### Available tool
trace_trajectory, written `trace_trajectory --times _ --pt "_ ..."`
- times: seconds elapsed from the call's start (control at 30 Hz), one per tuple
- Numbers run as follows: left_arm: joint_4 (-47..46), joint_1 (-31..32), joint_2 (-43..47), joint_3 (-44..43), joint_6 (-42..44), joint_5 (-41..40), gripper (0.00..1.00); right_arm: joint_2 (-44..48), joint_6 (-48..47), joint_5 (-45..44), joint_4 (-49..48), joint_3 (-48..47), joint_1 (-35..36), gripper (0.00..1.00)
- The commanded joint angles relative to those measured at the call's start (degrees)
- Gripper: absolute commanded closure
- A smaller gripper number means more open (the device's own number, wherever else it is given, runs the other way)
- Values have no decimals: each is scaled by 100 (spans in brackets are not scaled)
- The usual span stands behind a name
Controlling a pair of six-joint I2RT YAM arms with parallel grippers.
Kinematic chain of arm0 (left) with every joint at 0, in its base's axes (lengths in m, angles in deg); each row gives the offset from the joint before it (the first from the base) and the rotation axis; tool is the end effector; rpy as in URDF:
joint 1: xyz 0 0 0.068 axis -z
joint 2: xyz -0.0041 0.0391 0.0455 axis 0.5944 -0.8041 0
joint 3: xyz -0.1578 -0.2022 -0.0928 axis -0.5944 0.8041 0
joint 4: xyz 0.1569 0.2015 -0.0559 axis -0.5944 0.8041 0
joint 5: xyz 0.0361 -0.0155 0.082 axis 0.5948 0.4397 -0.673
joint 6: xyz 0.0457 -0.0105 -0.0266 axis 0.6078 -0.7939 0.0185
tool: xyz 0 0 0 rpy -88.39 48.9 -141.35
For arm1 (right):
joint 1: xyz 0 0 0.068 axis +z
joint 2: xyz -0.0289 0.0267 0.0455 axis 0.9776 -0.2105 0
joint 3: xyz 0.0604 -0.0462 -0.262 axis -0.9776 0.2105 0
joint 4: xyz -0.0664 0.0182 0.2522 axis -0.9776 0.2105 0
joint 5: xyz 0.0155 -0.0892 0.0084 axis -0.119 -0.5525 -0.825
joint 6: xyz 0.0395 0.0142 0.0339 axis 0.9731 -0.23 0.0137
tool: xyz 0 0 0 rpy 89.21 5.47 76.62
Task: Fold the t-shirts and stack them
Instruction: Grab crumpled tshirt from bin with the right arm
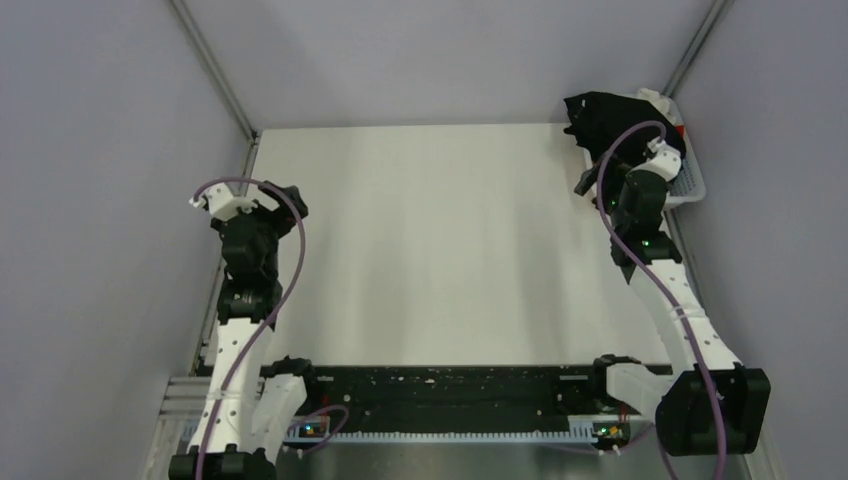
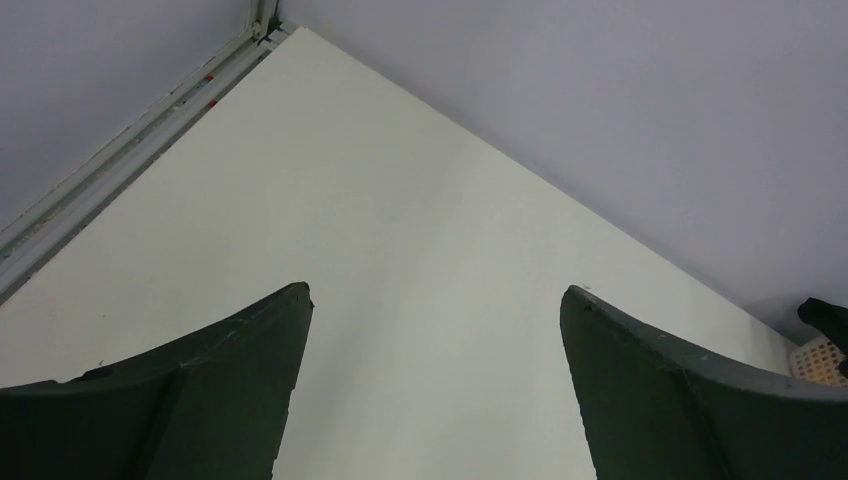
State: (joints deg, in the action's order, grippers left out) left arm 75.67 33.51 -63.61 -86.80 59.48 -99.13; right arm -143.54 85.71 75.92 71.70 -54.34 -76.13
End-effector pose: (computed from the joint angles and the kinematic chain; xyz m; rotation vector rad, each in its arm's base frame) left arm 0.1831 0.0159 0.3300 -0.5934 1.5465 -0.1974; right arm 0.2477 -0.0005 0.3145 0.5148 1.7592 0.1200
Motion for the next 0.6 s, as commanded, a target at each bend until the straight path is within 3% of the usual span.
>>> trace_trajectory --times 0.0,0.13,0.37,0.57 --pt "148 -10 -68 -376 -117 -51 1 -165 -99 -254 168 -527 -19 1" --pt "206 -9 -112 -379 -306 -208 1 -516 -435 -181 390 -960 -20 1" --pt "413 -15 -202 -313 -597 -471 1 -2083 -742 -333 1358 -2786 -142 1" --pt "-93 -10 -226 96 -709 128 1 -3641 -944 38 1595 -4004 -444 1"
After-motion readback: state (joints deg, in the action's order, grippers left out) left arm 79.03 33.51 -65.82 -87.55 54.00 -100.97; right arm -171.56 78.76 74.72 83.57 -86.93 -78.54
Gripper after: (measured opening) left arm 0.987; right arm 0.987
